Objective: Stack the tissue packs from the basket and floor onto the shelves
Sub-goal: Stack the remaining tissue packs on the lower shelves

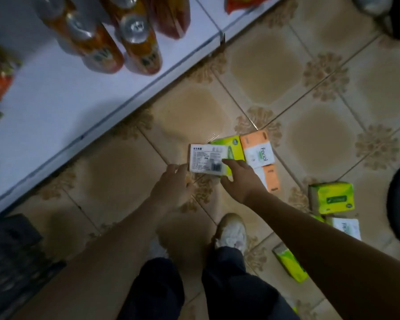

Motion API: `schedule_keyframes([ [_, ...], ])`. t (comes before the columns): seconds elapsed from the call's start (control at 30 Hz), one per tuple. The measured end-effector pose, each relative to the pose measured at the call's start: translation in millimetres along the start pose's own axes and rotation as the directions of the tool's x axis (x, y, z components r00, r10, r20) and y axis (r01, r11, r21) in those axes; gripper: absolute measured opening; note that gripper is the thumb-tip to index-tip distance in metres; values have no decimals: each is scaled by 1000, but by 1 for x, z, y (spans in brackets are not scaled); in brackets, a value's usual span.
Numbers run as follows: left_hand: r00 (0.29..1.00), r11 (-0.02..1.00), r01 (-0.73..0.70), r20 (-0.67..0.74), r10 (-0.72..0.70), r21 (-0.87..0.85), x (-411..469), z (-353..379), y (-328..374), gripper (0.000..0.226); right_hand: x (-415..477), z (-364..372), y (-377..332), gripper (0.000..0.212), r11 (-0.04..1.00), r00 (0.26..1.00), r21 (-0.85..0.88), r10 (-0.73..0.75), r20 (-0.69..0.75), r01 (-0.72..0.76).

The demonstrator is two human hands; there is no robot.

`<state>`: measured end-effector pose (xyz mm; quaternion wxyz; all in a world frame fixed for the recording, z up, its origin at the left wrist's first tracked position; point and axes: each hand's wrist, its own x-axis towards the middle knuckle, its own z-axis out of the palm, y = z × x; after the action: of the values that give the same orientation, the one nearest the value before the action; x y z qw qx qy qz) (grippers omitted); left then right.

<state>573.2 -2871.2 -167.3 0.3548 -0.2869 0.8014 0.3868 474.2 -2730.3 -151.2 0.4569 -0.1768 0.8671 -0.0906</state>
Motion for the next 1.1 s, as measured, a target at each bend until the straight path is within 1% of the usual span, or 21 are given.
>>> schedule_keyframes([
  [0.07,1000,993,27,11,-26,-119,39,18,-10,52,32,21,11,59,998,998,53,42,-48,-39],
  [0.13,997,963,76,-3,-79,-260,73,32,-16,48,56,34,20,62,986,983,124,127,-134,-111],
  [0.17,993,934,114,11,-117,-339,87,36,-18,52,66,39,23,64,975,971,166,173,-163,-146],
  [0.2,986,897,165,50,-159,-410,98,40,-19,59,74,42,25,66,959,962,217,220,-163,-182],
  [0.23,977,857,215,100,-190,-469,105,43,-20,67,81,44,26,67,936,957,280,259,-131,-215],
  [0.3,961,786,277,171,-218,-554,113,45,-16,71,89,47,24,63,867,958,433,286,-30,-246],
  [0.33,957,754,289,183,-224,-589,113,44,-13,69,90,47,20,59,830,954,493,298,3,-261],
  [0.37,955,716,297,185,-233,-631,110,43,-10,68,90,48,19,60,797,951,541,308,15,-267],
  [0.43,952,631,296,167,-256,-717,100,40,-4,71,85,46,17,76,733,950,636,314,-1,-242],
  [0.47,951,587,289,156,-266,-756,91,37,0,70,77,41,11,81,706,949,673,316,-20,-221],
  [0.5,954,551,272,149,-258,-789,79,32,4,65,67,33,4,82,692,947,690,321,-29,-213],
  [0.57,965,528,232,124,-232,-817,46,18,17,48,41,16,-10,77,680,946,701,322,-23,-215],
  [0.63,974,502,155,49,-219,-851,8,-2,32,46,8,-6,-27,77,664,951,722,309,-29,-194],
  [0.67,976,489,118,10,-218,-864,-14,-15,42,47,-11,-19,-37,72,655,951,733,306,-34,-184],
  [0.77,970,453,65,-50,-237,-889,-79,-55,72,46,-76,-62,-66,40,649,956,747,285,-65,-142],
  [0.8,970,443,53,-60,-238,-895,-102,-69,81,45,-98,-78,-75,35,658,957,741,281,-77,-133],
  [0.87,963,428,33,-86,-257,-903,-151,-94,100,36,-145,-111,-94,37,692,962,716,249,-115,-94],
  [0.93,955,402,33,-89,-283,-915,-202,-121,119,24,-193,-141,-116,46,728,966,685,191,-174,-21],
  [1.0,950,380,-1,-119,-287,-925,-251,-147,137,3,-237,-166,-137,56,770,967,633,90,-237,83],
  [1.07,919,361,-101,-225,-323,-927,-289,-171,149,17,-271,-189,-160,57,828,952,523,-39,-303,201],
  [1.1,886,356,-158,-292,-362,-921,-305,-183,154,16,-285,-201,-172,54,843,938,470,-104,-332,260],
])
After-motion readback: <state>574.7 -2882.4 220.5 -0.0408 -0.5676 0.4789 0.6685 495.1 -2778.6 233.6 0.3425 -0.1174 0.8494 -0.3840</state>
